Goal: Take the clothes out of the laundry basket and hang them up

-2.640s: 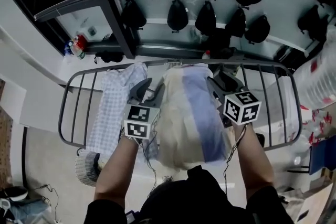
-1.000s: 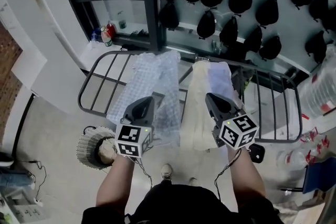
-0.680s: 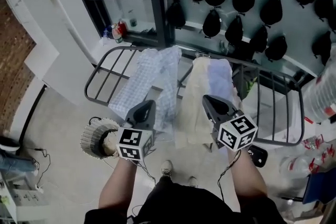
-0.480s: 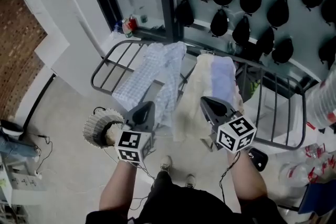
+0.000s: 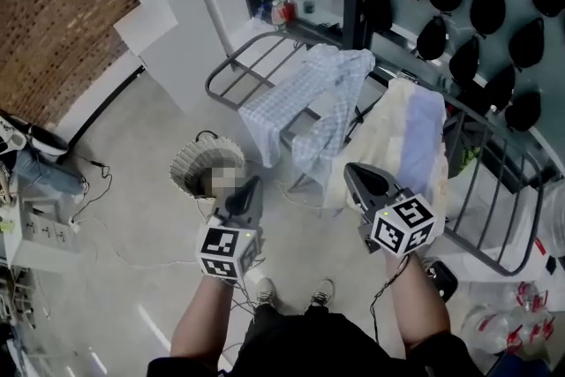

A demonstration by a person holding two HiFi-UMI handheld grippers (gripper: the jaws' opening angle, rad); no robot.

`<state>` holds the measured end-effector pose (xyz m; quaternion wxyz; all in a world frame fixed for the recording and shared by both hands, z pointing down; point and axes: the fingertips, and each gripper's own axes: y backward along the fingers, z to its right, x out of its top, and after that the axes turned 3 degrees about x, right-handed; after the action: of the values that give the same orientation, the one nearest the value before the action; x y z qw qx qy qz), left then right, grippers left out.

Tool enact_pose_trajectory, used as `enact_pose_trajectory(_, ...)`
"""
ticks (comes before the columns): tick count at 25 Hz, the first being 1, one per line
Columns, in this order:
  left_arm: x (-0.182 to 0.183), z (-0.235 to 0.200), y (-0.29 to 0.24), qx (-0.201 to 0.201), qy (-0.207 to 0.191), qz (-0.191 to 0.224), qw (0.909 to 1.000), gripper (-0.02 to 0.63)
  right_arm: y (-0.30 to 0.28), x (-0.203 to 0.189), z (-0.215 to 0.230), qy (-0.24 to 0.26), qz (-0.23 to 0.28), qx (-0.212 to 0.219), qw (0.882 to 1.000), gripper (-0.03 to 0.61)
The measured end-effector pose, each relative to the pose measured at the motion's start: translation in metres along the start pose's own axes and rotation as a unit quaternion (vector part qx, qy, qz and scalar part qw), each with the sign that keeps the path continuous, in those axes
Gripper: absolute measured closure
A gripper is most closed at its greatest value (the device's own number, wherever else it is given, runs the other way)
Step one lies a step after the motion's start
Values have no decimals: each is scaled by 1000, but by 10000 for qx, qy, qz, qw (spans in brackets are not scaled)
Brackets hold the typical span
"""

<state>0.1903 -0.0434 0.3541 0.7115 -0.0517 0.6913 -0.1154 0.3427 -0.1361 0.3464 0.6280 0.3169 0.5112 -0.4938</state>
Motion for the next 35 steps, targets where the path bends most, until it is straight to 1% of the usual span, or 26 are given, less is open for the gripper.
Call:
enact_pose_trajectory(5, -9, -52, 50, 456, 91, 41, 9989, 604, -39, -10, -56, 32, -96, 396, 9992, 572)
enact_pose_trajectory(7, -14, -73, 70, 581, 150, 64, 9982, 604, -53, -15, -81, 66, -154, 510, 9986, 572)
enact_pose_trajectory(12, -19, -116, 118, 643, 229, 135, 9976, 606, -74, -18, -145, 174, -177, 567, 9981, 572)
enact_pose_trajectory(16, -17, -141, 144, 483, 243, 192, 9984, 604, -84, -15, -186, 292, -117, 448, 9985, 572)
enact_pose_trajectory(21, -18, -158, 158, 130, 182, 297, 9993, 604, -82, -16, -212, 381, -43, 96, 9992, 572)
enact_pose_trajectory(28, -21, -159, 158, -373, 125, 340, 9986, 604, -61, -24, -222, 385, 43, -519, 9979, 572)
enact_pose_trajectory(35, -24, -133, 156, -792, 58, 341, 9963, 604, -19, -29, -211, 334, 142, -1095, 9933, 572)
